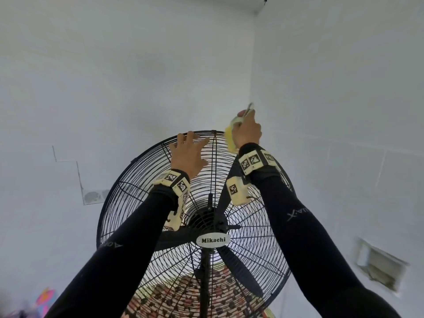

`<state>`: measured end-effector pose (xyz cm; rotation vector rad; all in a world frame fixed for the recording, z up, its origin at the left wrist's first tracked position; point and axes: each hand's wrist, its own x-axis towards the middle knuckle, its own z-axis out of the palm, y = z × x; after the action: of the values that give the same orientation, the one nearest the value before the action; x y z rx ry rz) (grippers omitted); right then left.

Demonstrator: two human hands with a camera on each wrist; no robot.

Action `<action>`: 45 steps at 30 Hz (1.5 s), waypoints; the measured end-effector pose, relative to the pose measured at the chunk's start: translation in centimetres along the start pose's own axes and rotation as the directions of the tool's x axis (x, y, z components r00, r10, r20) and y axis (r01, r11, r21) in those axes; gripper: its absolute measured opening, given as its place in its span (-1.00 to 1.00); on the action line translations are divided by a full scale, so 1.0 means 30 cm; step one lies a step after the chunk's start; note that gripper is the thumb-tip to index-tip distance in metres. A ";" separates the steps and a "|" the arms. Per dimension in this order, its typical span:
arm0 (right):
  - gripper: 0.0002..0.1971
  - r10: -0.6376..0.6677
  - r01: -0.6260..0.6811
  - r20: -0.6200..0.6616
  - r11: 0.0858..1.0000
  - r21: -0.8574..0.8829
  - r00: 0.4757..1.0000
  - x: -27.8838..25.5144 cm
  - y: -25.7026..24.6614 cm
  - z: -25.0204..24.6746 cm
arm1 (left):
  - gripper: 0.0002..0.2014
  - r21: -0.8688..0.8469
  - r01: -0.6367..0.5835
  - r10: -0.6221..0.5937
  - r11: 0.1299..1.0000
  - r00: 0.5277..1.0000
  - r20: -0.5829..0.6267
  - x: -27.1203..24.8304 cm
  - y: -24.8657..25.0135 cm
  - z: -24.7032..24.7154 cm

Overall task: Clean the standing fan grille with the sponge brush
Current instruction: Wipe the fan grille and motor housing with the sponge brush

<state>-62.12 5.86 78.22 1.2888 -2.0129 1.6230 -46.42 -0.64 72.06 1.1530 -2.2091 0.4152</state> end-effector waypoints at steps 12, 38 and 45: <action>-0.74 -0.193 0.166 -0.049 0.929 -0.331 0.980 0.001 0.158 0.031 | -0.25 0.033 0.000 0.001 0.999 0.999 -0.033 0.002 -0.003 0.023; -0.71 -0.059 0.017 0.168 0.969 0.245 0.984 0.093 -0.050 0.005 | -0.25 -0.025 0.034 -0.034 0.999 0.999 -0.014 -0.011 0.002 0.004; -0.91 -0.191 0.164 0.079 0.950 0.267 0.978 0.073 -0.046 -0.053 | -0.22 -0.054 0.068 -0.069 0.996 0.998 -0.011 0.009 -0.010 0.010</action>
<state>-62.87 6.25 81.16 1.6262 -1.7206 1.8106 -46.41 -1.13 72.00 1.1903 -2.1496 0.3323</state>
